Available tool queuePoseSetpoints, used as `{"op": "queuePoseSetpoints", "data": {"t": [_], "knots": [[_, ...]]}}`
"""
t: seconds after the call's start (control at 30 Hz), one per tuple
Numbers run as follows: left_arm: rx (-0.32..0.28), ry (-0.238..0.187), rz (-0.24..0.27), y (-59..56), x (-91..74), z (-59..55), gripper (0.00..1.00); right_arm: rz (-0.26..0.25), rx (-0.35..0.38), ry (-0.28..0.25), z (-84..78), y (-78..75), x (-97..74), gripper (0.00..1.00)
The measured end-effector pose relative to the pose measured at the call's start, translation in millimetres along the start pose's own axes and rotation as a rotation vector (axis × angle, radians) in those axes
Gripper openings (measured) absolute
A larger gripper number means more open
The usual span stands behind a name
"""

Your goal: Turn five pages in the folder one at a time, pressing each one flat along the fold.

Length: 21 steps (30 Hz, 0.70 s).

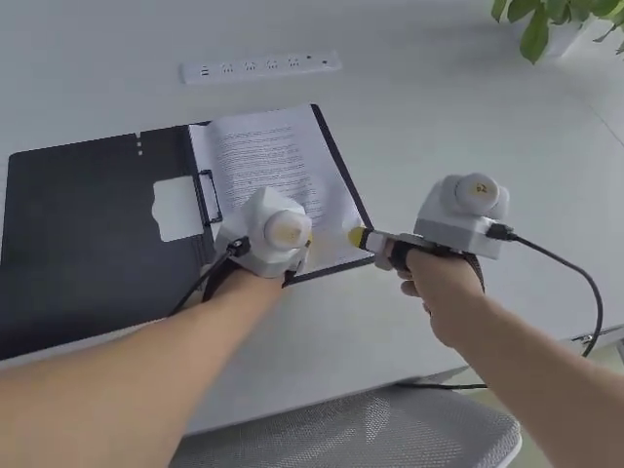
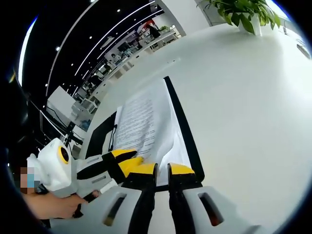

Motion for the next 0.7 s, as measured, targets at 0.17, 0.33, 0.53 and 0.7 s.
{"op": "queuePoseSetpoints", "data": {"t": [0.17, 0.33, 0.53, 0.7], "knots": [[-0.003, 0.002, 0.001, 0.1, 0.0, 0.0, 0.11, -0.008, 0.004, -0.002, 0.2, -1.6, -0.5, 0.00], [-0.010, 0.004, 0.005, -0.2, -0.3, 0.5, 0.11, -0.004, 0.024, -0.008, 1.1, 0.2, -0.9, 0.00], [-0.023, 0.000, 0.012, 0.0, -1.1, 0.6, 0.10, 0.015, 0.030, -0.025, 5.0, 6.4, -3.6, 0.00], [-0.052, 0.004, 0.039, 5.3, -9.7, -0.6, 0.06, 0.045, 0.027, -0.046, 9.1, 16.7, -7.6, 0.00]]}}
Point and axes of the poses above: the centre of the closed fingertips' face, and the gripper's own axes: x roughly forward along the fingers, y roughly to its left, z roughly out of its top, the point moved 6 cm from there along -x, roughly backward along the fingers, and after that the axes turned 12 degrees about -y, right-handed, at the moved point
